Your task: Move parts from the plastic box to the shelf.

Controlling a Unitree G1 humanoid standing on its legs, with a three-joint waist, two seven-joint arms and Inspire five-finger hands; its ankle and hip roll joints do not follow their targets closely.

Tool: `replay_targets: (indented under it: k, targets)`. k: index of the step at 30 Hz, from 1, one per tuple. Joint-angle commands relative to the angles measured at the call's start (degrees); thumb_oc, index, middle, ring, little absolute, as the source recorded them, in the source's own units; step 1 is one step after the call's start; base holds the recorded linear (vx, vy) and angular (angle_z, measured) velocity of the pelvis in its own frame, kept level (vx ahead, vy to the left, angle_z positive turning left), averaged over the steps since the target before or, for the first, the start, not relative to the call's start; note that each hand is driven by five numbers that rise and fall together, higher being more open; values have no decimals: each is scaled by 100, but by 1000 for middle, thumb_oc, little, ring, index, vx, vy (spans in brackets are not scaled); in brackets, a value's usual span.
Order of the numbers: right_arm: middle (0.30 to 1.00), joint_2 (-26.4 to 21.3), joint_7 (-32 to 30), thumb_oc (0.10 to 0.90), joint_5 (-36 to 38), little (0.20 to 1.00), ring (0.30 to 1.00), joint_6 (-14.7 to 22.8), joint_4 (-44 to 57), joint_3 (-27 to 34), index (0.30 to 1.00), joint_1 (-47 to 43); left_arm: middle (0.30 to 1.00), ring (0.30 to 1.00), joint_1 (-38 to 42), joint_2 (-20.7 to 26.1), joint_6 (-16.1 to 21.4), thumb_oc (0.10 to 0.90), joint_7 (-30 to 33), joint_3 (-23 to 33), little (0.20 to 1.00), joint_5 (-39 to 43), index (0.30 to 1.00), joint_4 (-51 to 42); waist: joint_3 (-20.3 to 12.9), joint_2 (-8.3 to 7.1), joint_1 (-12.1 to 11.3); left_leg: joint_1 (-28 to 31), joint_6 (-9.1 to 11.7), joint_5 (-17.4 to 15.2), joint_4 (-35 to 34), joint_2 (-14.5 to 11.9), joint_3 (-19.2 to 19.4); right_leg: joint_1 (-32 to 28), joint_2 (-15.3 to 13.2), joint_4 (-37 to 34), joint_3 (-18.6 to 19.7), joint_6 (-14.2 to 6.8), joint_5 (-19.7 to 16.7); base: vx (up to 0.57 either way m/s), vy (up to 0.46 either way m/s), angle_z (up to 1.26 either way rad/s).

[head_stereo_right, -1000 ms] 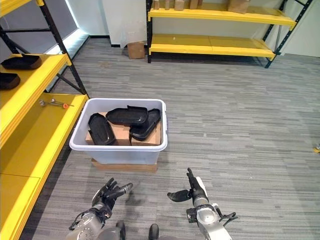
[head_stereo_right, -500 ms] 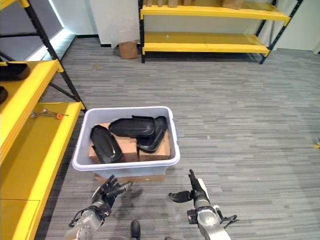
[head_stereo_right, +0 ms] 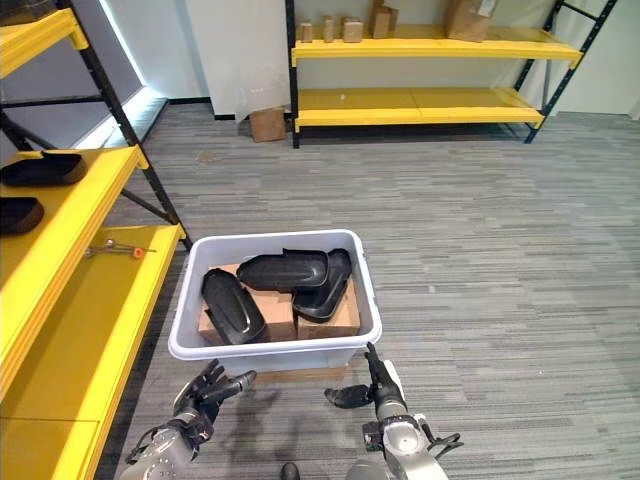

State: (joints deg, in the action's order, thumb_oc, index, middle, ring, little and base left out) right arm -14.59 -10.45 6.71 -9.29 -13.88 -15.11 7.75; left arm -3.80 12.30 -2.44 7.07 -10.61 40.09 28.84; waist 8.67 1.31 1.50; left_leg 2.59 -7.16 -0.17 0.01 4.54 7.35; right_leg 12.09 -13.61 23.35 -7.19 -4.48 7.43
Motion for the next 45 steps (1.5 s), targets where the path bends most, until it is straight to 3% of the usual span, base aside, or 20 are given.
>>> replay_targets:
  k: [1,2,7,8,10,14,22,23,24,25,26,27,28,31,32,34,35,37,38,45]
  targets:
    - [1000,-54,-40,900,-234,1000,1000,429,383,4,1000,-412,1000,1000,186,81,399,900,-106,125,1000,-49,1000,-433,1,-88,-49,170,375,-286,213,-548,113,-365,64,-1027,254,-121,-1856,129,-137,-21]
    - [1000,-58,-24,900,-246,1000,1000,419,389,-17,1000,-409,1000,1000,138,65,406,900,-102,143,1000,-62,1000,-426,9,-135,23,272,427,-299,172,-541,41,-242,195,-1326,514,-166,-1918,133,-137,-24]
    - [1000,-132,26,900,-304,1000,1000,406,437,-57,1000,-407,1000,1000,71,63,432,900,-108,169,1000,-102,1000,-437,-20,-206,104,598,543,-375,32,-621,-19,-111,348,-1929,624,-298,-2077,158,-162,-5]
    - [1000,-136,55,900,-319,1000,1000,412,465,-24,1000,-332,1000,1000,49,64,410,900,-138,174,1000,-125,1000,-430,-48,-215,106,621,594,-349,60,-663,-91,-213,386,-1941,644,-238,-1921,173,-209,23]
    - [1000,-183,57,900,-252,1000,1000,447,398,-42,1000,-361,1000,1000,51,16,420,900,-188,159,1000,-166,1000,-365,-133,-247,114,642,677,-262,86,-781,-124,-361,484,-1979,659,-206,-1960,187,-245,40]
    - [1000,-340,31,900,-180,1000,1000,505,413,85,1000,-325,1000,1000,67,-41,404,900,-223,62,1000,-98,1000,-349,-289,-219,98,648,851,15,48,-1135,-312,-611,763,-2057,330,42,-1615,159,-217,20]
    - [1000,-466,-79,900,-159,1000,1000,558,378,219,1000,-398,1000,1000,167,-59,414,900,-195,-56,1000,4,1000,-318,-319,-243,126,591,1013,392,59,-1458,-487,-662,920,-1826,125,245,-1243,99,-112,21]
    - [1000,-473,-92,900,-150,1000,1000,556,383,234,1000,-390,1000,1000,178,-71,418,900,-192,-74,1000,15,1000,-321,-310,-250,134,532,1030,434,171,-1483,-500,-692,918,-1823,87,271,-1209,114,-117,32]
    - [1000,-497,-104,900,-135,1000,1000,564,383,239,1000,-387,1000,1000,199,-83,423,900,-191,-86,1000,39,1000,-294,-263,-306,142,245,1073,644,799,-1568,-450,-806,895,-1849,18,374,-1126,73,-87,21]
    - [1000,-497,-103,900,-135,1000,1000,564,382,240,1000,-388,1000,1000,199,-83,423,900,-191,-85,1000,39,1000,-294,-268,-304,154,221,1076,633,825,-1571,-466,-801,895,-1849,6,376,-1126,40,-120,48]
    - [1000,-524,-116,900,-115,1000,1000,584,398,248,1000,-385,1000,1000,214,-87,418,900,-195,-94,1000,39,1000,-291,-180,-386,134,-132,1082,787,1555,-1538,-522,-867,870,-1862,-10,465,-1116,-1,-105,46]
    - [1000,-561,-106,900,-124,1000,1000,585,389,209,1000,-399,1000,1000,205,-81,428,900,-199,-108,1000,61,1000,-289,-17,-500,4,-541,1025,946,2235,-1270,-830,-971,837,-1920,43,534,-1121,-1,-102,53]
    - [1000,-560,-106,900,-124,1000,1000,586,387,209,1000,-401,1000,1000,207,-80,428,900,-198,-108,1000,61,1000,-289,-17,-494,16,-565,1026,932,2269,-1273,-848,-970,840,-1918,29,533,-1119,33,-38,26]
    - [1000,-591,-139,900,-170,1000,1000,549,379,269,1000,-390,1000,1000,168,-43,392,900,-196,-110,1000,73,1000,-315,35,-600,-27,-758,985,853,1315,-1665,-540,-1134,675,-2060,62,399,-1101,167,120,-22]
    - [1000,-591,-170,900,-167,1000,1000,552,402,314,1000,-372,1000,1000,150,-17,422,900,-199,-147,1000,51,1000,-308,6,-572,-49,-847,1127,987,454,-1945,-370,-1209,599,-2040,135,276,-995,226,203,-11]
    - [1000,-588,-182,900,-170,1000,1000,570,391,319,1000,-371,1000,1000,137,-12,429,900,-199,-153,1000,37,1000,-299,8,-514,-90,-926,1221,1162,186,-2039,-334,-1266,585,-1999,199,239,-913,195,247,5]
    - [1000,-563,-141,900,-182,1000,1000,572,387,313,1000,-345,1000,1000,65,-27,464,900,-204,-119,1000,62,1000,-270,17,-432,-128,-775,1223,941,228,-1934,-459,-1307,538,-1886,319,163,-818,167,248,-20]
    - [1000,-522,-139,900,-194,1000,1000,567,342,303,1000,-345,1000,1000,69,-13,456,900,-186,-110,1000,52,1000,-232,-25,-408,-105,-703,1224,859,173,-1893,-451,-1302,511,-1889,335,131,-869,140,252,-41]
    - [1000,-439,-160,900,-126,1000,1000,542,364,339,1000,-360,1000,1000,124,21,448,900,-190,-116,1000,74,1000,-249,-80,-412,-88,-592,1177,656,180,-1752,-271,-1342,378,-1939,326,45,-985,138,267,-58]
    - [1000,-256,-122,900,-88,1000,1000,521,403,363,1000,-377,1000,1000,169,176,452,900,-165,0,1000,-24,1000,-316,-134,-551,-169,-360,927,227,260,-1352,116,-1341,20,-1983,500,-232,-1445,120,216,-33]
